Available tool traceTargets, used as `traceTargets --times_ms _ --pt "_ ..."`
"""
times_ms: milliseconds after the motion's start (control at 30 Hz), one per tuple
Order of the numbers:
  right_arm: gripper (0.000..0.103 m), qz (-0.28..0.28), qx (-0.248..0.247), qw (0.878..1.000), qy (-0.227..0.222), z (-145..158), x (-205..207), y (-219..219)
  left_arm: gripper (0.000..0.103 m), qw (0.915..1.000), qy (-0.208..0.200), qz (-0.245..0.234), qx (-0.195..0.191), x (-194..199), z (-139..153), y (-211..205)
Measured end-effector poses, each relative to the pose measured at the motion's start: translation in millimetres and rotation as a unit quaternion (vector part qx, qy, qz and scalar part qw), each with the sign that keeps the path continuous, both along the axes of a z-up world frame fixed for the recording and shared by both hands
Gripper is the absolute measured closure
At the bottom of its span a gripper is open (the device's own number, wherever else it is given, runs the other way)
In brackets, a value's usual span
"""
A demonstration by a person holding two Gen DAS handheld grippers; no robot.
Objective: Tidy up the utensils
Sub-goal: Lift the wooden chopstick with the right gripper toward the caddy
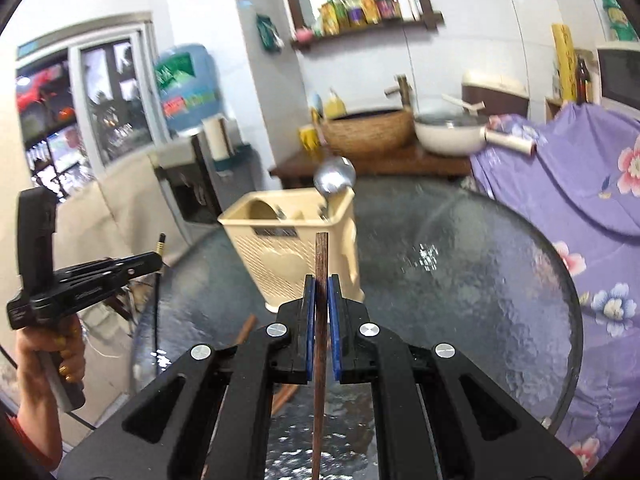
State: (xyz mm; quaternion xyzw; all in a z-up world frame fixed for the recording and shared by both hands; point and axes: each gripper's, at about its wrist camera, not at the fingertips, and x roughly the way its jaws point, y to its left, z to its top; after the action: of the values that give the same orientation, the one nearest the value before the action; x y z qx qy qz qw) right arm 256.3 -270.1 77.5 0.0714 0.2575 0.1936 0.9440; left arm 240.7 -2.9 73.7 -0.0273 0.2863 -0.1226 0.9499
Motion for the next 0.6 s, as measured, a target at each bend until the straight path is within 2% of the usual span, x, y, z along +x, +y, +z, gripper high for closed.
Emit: traceTargets --times_ms 200,600 --pt "0.096 0.011 0.0 0.999 -0.03 21.6 -21.1 0.6 0.096 0.9998 -0.021 -0.002 0.005 -12.1 14.1 -1.9" --pt "0.096 0.029 -0.004 0.998 -0.059 45.1 -23.9 11.3 0.096 0.9989 -0.042 -0.018 0.009 -17.9 34.5 -12.3"
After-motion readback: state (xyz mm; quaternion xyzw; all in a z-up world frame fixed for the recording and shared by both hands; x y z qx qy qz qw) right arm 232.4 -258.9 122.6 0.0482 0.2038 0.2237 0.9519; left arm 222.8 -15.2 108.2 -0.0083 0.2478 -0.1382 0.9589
